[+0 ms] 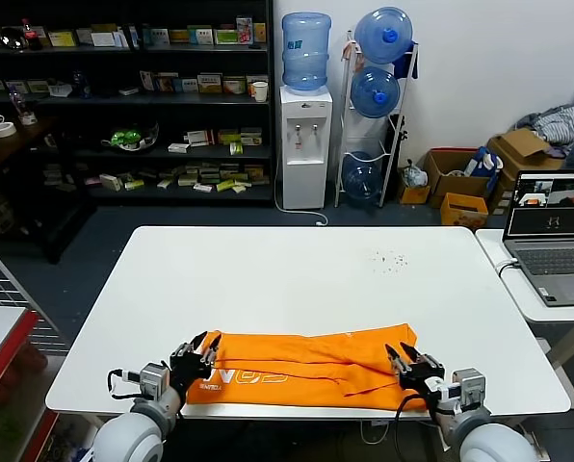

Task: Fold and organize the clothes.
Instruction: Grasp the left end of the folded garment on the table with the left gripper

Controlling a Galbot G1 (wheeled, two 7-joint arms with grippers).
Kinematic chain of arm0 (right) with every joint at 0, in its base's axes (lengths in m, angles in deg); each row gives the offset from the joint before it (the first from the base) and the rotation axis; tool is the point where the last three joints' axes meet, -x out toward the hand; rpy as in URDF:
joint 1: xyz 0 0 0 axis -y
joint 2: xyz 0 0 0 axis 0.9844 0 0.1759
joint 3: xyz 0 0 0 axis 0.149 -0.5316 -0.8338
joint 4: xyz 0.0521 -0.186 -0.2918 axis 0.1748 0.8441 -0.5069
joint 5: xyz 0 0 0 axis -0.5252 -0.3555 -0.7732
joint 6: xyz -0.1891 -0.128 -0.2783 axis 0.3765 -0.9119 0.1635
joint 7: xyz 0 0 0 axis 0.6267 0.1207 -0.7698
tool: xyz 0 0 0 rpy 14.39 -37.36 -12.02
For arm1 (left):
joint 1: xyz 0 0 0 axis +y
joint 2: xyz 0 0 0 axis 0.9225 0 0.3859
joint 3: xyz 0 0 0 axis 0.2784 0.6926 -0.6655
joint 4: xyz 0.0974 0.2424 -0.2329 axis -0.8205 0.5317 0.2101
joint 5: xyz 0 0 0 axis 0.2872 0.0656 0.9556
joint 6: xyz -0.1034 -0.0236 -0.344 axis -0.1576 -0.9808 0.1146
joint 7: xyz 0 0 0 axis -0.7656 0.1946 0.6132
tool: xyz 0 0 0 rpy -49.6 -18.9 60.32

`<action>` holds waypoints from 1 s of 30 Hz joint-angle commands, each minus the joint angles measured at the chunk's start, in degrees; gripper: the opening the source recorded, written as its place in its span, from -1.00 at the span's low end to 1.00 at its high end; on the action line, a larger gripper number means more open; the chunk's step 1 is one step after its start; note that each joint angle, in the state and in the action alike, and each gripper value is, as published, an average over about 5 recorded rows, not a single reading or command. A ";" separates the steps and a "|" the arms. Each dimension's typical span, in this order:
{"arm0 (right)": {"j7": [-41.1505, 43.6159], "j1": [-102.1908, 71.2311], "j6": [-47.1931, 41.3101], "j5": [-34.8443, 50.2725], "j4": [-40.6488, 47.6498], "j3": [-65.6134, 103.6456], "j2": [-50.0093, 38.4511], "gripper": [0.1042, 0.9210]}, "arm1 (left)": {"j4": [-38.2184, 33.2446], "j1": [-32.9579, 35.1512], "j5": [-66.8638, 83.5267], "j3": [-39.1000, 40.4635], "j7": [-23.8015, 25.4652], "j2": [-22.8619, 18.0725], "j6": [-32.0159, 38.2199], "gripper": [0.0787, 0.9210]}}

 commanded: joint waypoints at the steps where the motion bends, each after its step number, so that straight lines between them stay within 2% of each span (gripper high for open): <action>1: 1.12 -3.97 0.73 -2.61 -0.74 3.15 0.95 0.06 | 0.26 2.27 -0.95 -1.51 0.38 -1.45 0.01 0.04; 8: 1.20 -5.11 0.75 -3.35 -1.95 4.37 2.06 0.56 | 2.61 2.59 -1.12 -2.20 0.61 -3.79 0.56 0.53; 12: 1.02 -4.96 0.63 -3.27 -2.15 4.60 2.15 0.73 | 2.94 2.79 0.31 -2.73 0.65 -3.70 0.57 0.72; 30: 0.55 -4.81 0.32 -3.03 -1.89 4.52 2.21 0.76 | 3.90 3.19 3.00 -1.81 0.22 -3.77 0.51 0.76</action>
